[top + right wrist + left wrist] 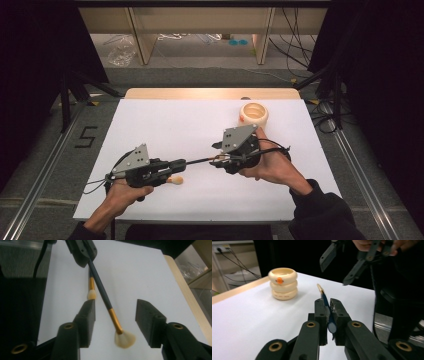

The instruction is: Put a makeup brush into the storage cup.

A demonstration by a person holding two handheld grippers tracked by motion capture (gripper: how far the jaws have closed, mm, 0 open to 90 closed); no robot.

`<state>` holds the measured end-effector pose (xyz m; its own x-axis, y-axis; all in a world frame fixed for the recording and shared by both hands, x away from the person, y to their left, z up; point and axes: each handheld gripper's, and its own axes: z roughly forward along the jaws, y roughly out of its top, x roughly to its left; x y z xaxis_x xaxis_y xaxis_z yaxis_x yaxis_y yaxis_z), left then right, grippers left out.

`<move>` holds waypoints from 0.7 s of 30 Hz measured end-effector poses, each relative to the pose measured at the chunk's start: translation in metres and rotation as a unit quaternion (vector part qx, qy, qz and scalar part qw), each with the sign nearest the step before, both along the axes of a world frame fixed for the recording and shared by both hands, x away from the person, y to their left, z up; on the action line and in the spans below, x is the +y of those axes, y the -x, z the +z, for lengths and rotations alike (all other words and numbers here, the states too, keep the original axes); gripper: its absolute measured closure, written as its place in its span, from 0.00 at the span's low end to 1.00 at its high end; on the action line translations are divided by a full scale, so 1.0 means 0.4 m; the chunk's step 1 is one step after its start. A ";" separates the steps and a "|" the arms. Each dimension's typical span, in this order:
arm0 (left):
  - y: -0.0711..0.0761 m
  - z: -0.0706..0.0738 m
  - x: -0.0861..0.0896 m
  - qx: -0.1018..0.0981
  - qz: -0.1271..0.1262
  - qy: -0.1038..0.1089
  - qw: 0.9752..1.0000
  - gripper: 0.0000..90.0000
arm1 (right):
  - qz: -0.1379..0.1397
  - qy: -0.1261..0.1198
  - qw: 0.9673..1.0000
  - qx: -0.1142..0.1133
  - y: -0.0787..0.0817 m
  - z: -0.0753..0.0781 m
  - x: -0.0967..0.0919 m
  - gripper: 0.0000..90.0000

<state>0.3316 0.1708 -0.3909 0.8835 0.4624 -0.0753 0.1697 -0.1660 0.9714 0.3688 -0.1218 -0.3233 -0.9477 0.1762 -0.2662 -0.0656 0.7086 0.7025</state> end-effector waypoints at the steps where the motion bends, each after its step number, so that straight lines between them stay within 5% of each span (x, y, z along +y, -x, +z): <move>1: 0.001 0.001 0.001 0.001 0.011 0.007 1.000 0.94 | -0.013 -0.022 1.000 0.009 0.001 0.000 -0.009 0.52; 5: 0.002 0.006 0.008 -0.007 0.035 0.016 0.999 0.94 | -0.068 -0.081 0.993 0.048 0.004 -0.007 -0.043 0.46; 9: 0.001 0.010 0.012 -0.021 0.056 0.023 0.998 0.94 | -0.087 -0.130 0.984 0.092 0.019 -0.023 -0.063 0.41; 10: 0.000 0.011 0.014 -0.024 0.059 0.024 0.998 0.94 | -0.093 -0.147 0.978 0.112 0.021 -0.031 -0.067 0.41; 19: 0.006 0.016 0.016 -0.033 0.075 0.043 0.996 0.94 | -0.125 -0.208 0.953 0.181 0.001 -0.112 -0.055 0.36; 21: 0.007 0.016 0.015 -0.034 0.076 0.045 0.995 0.94 | -0.128 -0.227 0.943 0.206 -0.004 -0.130 -0.050 0.36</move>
